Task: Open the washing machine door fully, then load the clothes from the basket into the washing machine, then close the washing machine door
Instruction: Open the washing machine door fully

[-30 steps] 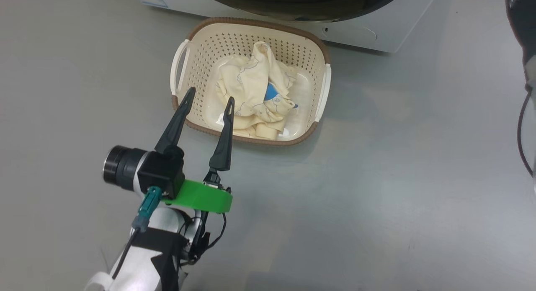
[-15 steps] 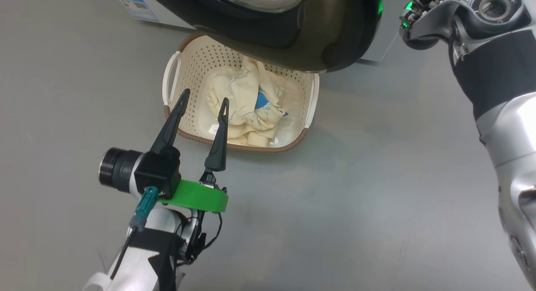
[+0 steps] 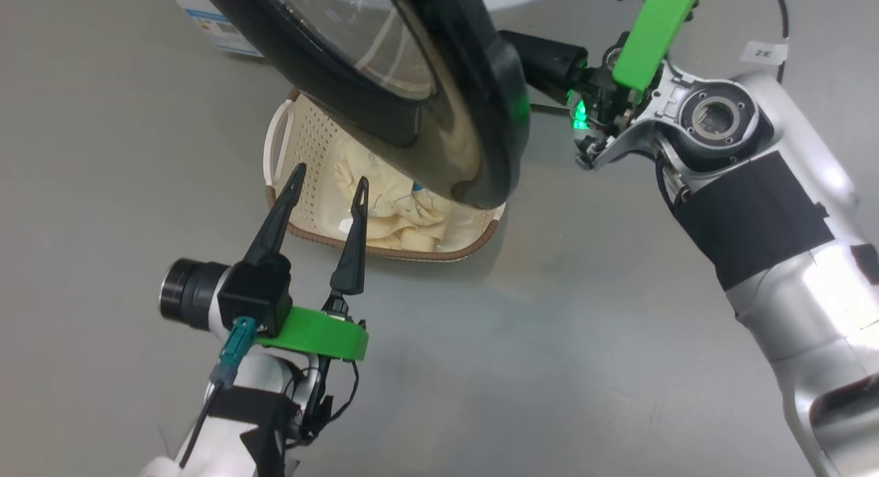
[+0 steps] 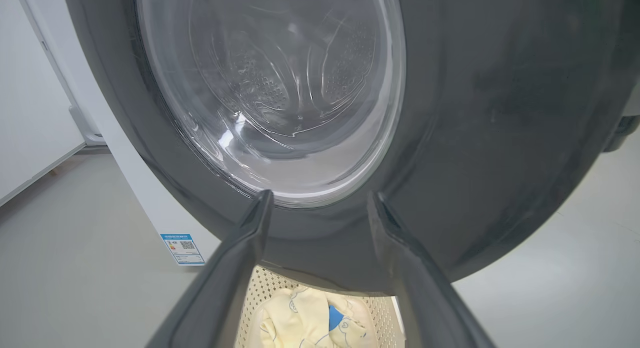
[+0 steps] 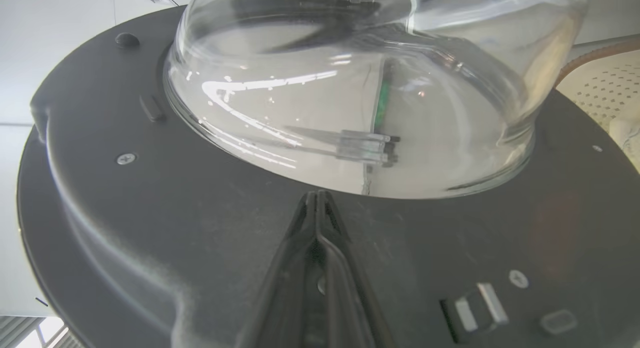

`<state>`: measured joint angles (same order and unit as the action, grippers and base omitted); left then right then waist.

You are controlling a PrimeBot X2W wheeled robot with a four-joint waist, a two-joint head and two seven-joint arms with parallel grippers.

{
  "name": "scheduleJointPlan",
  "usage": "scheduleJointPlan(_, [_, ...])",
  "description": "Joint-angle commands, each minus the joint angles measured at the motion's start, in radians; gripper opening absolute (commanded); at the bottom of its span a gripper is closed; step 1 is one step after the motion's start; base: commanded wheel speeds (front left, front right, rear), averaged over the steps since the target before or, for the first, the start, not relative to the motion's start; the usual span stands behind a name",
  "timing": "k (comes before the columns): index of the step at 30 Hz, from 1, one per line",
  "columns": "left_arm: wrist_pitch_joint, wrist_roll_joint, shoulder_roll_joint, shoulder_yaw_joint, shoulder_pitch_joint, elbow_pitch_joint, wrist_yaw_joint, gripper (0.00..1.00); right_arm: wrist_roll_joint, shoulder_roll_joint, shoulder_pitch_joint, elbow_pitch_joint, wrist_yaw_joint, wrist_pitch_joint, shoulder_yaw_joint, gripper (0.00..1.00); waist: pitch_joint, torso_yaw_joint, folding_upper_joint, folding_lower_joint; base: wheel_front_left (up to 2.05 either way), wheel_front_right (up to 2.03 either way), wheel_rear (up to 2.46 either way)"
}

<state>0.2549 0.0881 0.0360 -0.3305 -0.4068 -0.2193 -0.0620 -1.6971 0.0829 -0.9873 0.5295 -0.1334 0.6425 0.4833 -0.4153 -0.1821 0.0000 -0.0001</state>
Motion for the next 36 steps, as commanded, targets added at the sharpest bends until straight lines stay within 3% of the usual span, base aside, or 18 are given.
scheduleJointPlan(1, [0.007, -0.009, 0.014, 0.034, 0.006, 0.025, -0.003, 1.0, -0.014, -0.033, 0.019, -0.065, 0.003, 0.0, 0.026, 0.0, 0.003, 0.001, 0.0, 0.0001, 0.0, 0.0, 0.0])
scheduleJointPlan(8, [0.007, -0.007, 0.014, 0.034, 0.009, 0.019, -0.005, 1.0, -0.04, -0.033, 0.088, -0.163, 0.003, -0.009, 0.097, 0.0, 0.017, 0.002, 0.0, 0.0001, 0.0, 0.0, 0.0])
scheduleJointPlan(20, [0.007, -0.007, 0.014, 0.034, 0.017, 0.011, -0.006, 1.0, -0.07, -0.03, 0.144, -0.223, 0.003, -0.038, 0.183, 0.0, 0.037, 0.003, 0.0, 0.0001, 0.0, 0.0, 0.0])
scheduleJointPlan(29, [0.007, -0.008, 0.014, 0.039, 0.021, 0.003, -0.008, 1.0, -0.092, -0.011, 0.15, -0.215, 0.003, -0.106, 0.189, 0.0, 0.046, 0.005, 0.0, 0.0001, 0.0, 0.0, 0.0])
scheduleJointPlan(36, [0.007, -0.006, 0.014, 0.045, 0.029, -0.005, -0.008, 1.0, -0.12, 0.016, 0.168, -0.201, 0.003, -0.232, 0.14, 0.0, 0.059, 0.013, 0.0, 0.0001, 0.0, 0.0, 0.0])
